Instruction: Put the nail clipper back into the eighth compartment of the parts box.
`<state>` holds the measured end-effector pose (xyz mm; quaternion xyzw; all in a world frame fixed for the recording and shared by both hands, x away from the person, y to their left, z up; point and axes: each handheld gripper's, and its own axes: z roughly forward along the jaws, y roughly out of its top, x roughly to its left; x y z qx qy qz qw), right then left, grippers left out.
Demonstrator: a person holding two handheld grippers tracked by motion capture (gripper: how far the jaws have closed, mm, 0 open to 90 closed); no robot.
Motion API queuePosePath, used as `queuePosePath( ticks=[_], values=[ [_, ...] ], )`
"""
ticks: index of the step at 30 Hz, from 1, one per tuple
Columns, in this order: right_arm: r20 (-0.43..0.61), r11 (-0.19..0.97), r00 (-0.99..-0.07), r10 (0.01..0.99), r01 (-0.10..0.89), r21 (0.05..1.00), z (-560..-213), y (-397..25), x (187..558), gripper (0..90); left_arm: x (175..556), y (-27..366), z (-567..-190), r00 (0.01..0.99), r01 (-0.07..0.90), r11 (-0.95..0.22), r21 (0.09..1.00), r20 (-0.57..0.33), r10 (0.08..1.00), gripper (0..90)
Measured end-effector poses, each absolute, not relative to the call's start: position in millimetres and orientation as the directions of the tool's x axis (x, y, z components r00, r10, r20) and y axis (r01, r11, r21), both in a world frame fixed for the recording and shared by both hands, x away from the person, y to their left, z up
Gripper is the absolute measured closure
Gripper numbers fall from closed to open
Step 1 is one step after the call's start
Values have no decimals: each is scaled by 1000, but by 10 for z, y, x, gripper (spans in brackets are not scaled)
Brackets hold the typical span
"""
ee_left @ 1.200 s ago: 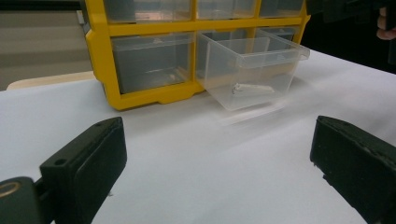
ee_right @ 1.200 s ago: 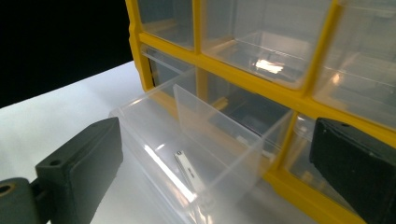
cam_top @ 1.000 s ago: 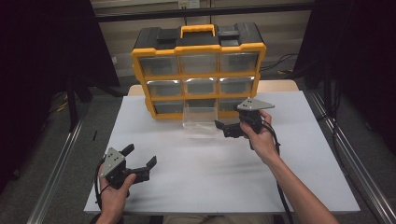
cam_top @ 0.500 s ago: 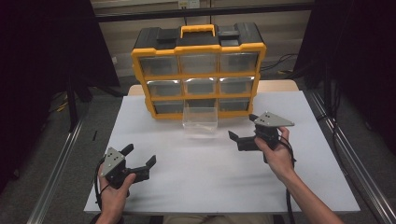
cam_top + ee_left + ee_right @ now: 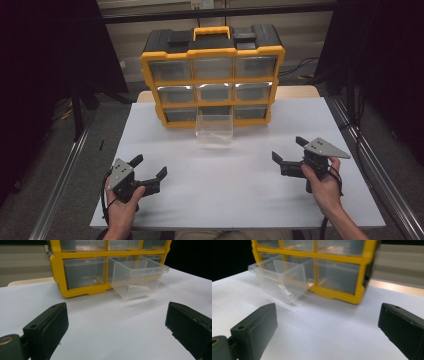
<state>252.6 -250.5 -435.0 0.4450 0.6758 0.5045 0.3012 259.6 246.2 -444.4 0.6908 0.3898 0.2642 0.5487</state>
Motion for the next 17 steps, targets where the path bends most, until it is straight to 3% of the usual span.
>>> queuePosePath(
  ticks=[9, 17],
  values=[
    [47, 72, -340, 939, 329, 941, -4494, -2835, 2165, 22, 2576, 2462, -4447, 566, 245, -107, 964, -53, 822, 47],
    [58, 59, -353, 934, 312, 948, -4533, -2965, 2012, 17, 2587, 2458, -4446, 560, 249, -107, 963, -53, 827, 46]
  ],
)
